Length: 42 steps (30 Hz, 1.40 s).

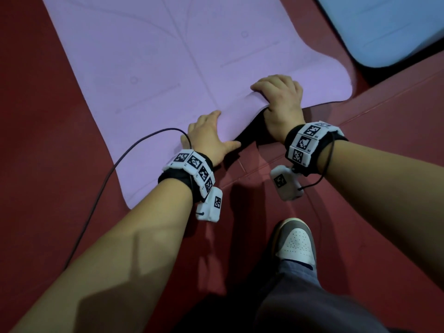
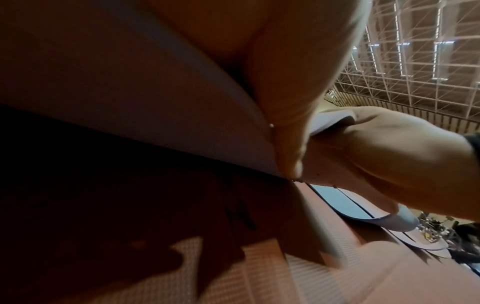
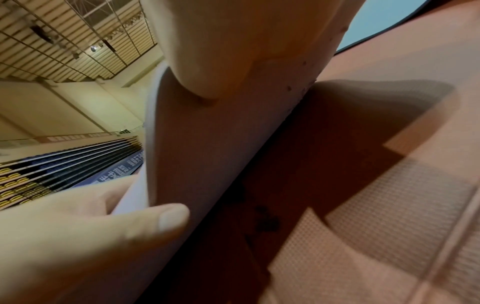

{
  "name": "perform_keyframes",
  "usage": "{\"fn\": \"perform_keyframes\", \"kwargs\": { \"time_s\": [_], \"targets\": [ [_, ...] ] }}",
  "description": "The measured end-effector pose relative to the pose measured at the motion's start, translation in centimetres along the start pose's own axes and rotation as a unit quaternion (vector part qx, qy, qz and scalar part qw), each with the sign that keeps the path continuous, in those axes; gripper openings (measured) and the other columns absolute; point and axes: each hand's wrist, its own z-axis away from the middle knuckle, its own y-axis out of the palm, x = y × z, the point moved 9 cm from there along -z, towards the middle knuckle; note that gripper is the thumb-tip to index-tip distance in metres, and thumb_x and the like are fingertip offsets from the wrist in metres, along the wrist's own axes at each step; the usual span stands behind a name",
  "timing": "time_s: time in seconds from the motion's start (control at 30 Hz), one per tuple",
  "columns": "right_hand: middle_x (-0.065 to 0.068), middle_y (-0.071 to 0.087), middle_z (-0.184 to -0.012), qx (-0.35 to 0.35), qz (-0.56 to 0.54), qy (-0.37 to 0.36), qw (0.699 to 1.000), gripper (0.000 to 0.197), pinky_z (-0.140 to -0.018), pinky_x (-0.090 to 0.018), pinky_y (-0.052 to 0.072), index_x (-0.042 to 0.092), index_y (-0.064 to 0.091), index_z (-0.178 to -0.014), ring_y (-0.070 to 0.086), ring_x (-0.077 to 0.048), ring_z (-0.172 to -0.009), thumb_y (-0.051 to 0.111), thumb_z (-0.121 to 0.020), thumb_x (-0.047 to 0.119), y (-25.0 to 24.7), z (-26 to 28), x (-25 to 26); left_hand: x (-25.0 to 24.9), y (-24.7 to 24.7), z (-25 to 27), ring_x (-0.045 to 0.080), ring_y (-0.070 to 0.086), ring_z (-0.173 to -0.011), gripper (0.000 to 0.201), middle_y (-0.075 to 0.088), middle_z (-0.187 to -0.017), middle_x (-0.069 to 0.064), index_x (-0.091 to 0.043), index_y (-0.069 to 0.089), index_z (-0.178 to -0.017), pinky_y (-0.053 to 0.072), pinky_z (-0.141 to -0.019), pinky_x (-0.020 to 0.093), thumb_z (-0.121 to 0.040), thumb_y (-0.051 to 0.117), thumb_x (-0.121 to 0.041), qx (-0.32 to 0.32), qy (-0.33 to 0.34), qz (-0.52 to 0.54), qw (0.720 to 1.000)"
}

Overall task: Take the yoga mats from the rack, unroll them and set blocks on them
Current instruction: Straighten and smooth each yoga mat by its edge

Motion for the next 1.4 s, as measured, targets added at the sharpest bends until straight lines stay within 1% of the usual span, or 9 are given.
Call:
{"fn": "perform_keyframes", "kwargs": {
  "time_s": [0.1,0.2,0.3,0.5,0.77,0.87,1.0,1.2,1.4],
  "targets": [
    [0.0,0.062,-0.124,0.042,0.033,-0.008,0.999,0.059,-0.1,-0.044,0.027,0.019,0.064,-0.124,0.046,-0.032,-0.124,0.046,-0.067,0.012,0.0,0.5,-0.4,-0.2,-1.0,-0.5,0.031,0.055,-0.117,0.054,0.061,-0.125,0.002,-0.031,0.053,-0.131,0.045,-0.095,0.046,-0.081,0.069,-0.044,-0.045,0.011,-0.003,0.999],
    [-0.001,0.057,-0.131,0.14,0.053,-0.058,0.987,0.068,-0.104,-0.048,0.028,0.025,0.053,-0.138,0.042,-0.03,-0.129,0.048,-0.076,0.051,0.7,1.2,-0.5,-1.0,-2.1,-0.8,0.032,0.061,-0.106,0.033,0.067,-0.111,0.002,-0.029,0.061,-0.118,0.048,-0.082,0.039,-0.086,0.058,-0.026,-0.072,0.023,-0.034,0.997],
    [-0.001,0.052,-0.139,0.215,0.032,-0.085,0.972,0.081,-0.11,-0.052,0.027,0.029,0.047,-0.144,0.037,-0.029,-0.136,0.034,-0.079,0.076,1.6,1.3,-1.1,-1.7,-2.6,-1.0,0.032,0.062,-0.099,0.028,0.068,-0.104,0.003,-0.027,0.064,-0.11,0.046,-0.075,0.037,-0.085,0.053,-0.018,-0.079,0.033,-0.056,0.995],
    [-0.003,0.053,-0.14,0.252,0.098,-0.091,0.959,0.098,-0.106,-0.047,0.032,0.03,0.041,-0.147,0.043,-0.031,-0.132,0.03,-0.067,0.086,2.7,-0.2,-2.0,-2.3,-2.6,-1.0,0.034,0.062,-0.1,0.032,0.069,-0.105,0.005,-0.027,0.064,-0.112,0.046,-0.081,0.041,-0.085,0.052,-0.016,-0.076,0.061,-0.084,0.992],
    [-0.012,0.061,-0.116,0.145,0.16,-0.24,0.947,0.081,-0.086,-0.048,0.045,0.016,0.048,-0.139,0.058,-0.035,-0.103,0.046,-0.082,0.074,3.5,-1.9,0.9,-1.1,-4.5,-0.6,0.025,0.043,-0.077,0.025,0.068,-0.097,0.006,-0.025,0.063,-0.107,0.029,-0.065,0.031,-0.086,0.052,-0.017,-0.072,0.028,-0.06,0.995],
    [-0.014,0.063,-0.103,0.085,0.183,-0.242,0.949,0.061,-0.074,-0.045,0.045,0.012,0.058,-0.124,0.06,-0.036,-0.09,0.045,-0.091,0.061,3.4,-2.9,1.3,-1.3,-4.5,-1.1,0.028,0.057,-0.085,0.028,0.069,-0.099,0.003,-0.024,0.063,-0.11,0.036,-0.066,0.032,-0.085,0.065,-0.037,-0.049,0.041,-0.049,0.997],
    [-0.013,0.061,-0.088,0.053,0.205,-0.244,0.946,0.045,-0.065,-0.042,0.044,0.011,0.061,-0.1,0.059,-0.034,-0.078,0.047,-0.095,0.053,3.8,-3.7,1.8,0.0,-2.2,-1.3,0.023,0.06,-0.104,0.063,0.067,-0.113,-0.002,-0.026,0.059,-0.122,0.049,-0.088,0.039,-0.072,0.07,-0.062,0.041,0.026,0.117,0.992],
    [-0.014,0.06,-0.085,0.073,0.191,-0.236,0.95,0.049,-0.064,-0.042,0.042,0.01,0.059,-0.097,0.059,-0.035,-0.076,0.041,-0.096,0.055,4.4,-4.3,1.7,2.9,1.2,-0.5,0.02,0.042,-0.138,0.085,0.048,-0.146,-0.014,-0.057,0.029,-0.143,0.036,-0.11,0.052,-0.068,0.053,-0.088,0.134,0.021,0.212,0.968],
    [-0.014,0.061,-0.087,0.096,0.179,-0.242,0.949,0.049,-0.065,-0.043,0.042,0.01,0.059,-0.099,0.06,-0.035,-0.078,0.041,-0.095,0.056,4.5,-4.6,1.8,5.2,0.3,-0.8,0.012,0.062,-0.11,0.081,0.066,-0.115,-0.02,-0.052,0.053,-0.126,0.048,-0.098,0.043,-0.054,0.068,-0.085,0.078,-0.024,0.164,0.983]
  ]
}}
